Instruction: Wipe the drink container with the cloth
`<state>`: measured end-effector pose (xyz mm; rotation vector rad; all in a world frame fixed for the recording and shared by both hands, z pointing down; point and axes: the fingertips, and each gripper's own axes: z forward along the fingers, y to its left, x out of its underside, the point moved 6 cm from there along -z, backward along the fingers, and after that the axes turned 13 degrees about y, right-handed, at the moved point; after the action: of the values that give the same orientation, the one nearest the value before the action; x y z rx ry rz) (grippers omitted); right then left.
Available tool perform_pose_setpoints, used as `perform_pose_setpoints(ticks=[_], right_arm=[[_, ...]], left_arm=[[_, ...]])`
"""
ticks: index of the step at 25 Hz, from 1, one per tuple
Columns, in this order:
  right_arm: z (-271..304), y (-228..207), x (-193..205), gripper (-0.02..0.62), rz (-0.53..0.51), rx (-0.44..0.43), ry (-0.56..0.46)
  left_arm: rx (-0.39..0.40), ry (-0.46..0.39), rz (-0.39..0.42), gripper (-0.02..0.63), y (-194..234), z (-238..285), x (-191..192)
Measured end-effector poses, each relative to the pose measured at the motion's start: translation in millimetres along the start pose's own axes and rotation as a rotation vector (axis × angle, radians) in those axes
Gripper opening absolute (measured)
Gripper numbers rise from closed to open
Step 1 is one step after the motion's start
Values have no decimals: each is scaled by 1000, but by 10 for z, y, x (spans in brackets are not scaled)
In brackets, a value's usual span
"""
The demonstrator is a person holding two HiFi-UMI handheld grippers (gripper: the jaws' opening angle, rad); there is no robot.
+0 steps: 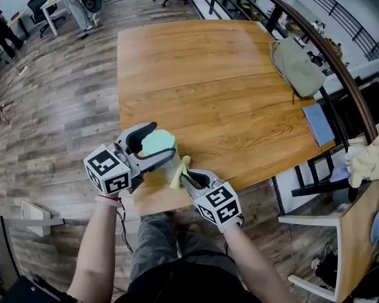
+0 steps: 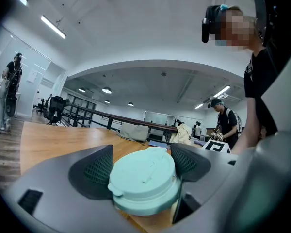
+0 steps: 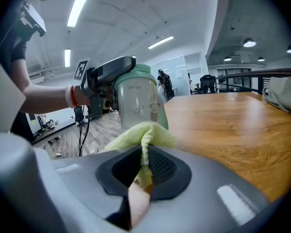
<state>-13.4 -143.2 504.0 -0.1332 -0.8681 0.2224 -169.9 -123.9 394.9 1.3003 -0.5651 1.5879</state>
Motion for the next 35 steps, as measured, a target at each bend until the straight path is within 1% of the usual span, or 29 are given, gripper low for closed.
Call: perform_pose_setpoints(ticks=[5,9,12,15,19,21,26,30,32,35], right_arm=[[51,1,98,44,14,-7,55],[18,29,91,44,-32,-43,72],[-86,15,-23,44,-74,-76,23],[-200,15,-241,44,-119,-102,-37],[-298,-43,-518,44,-178,-98,-89],[-327,-95,-605,44,-195,-100,-95],[-299,-78,-677,44,-252,-99,-52],[-278,-40,-674,43,-313,-59,-6],[-254,-25,-658,43,-332,-42,20],[-191,-32,-597,43,-322,-41,48]], left_arm=[[62,9,33,371,-22,4,-21],[134,14,80,371,-33,1,-29],[183,5,109,371,-30,-2,-19],[226,0,140,371,-43,-18,-23],[283,9,182,371,-64,5,-31],[313,17,200,371,-77,22,-37],[356,30,257,371,-151,-39,-19],[364,42,292,371,-207,-66,-10],[368,59,280,371,-237,-81,-1],[370,64,265,371,-232,-114,3]])
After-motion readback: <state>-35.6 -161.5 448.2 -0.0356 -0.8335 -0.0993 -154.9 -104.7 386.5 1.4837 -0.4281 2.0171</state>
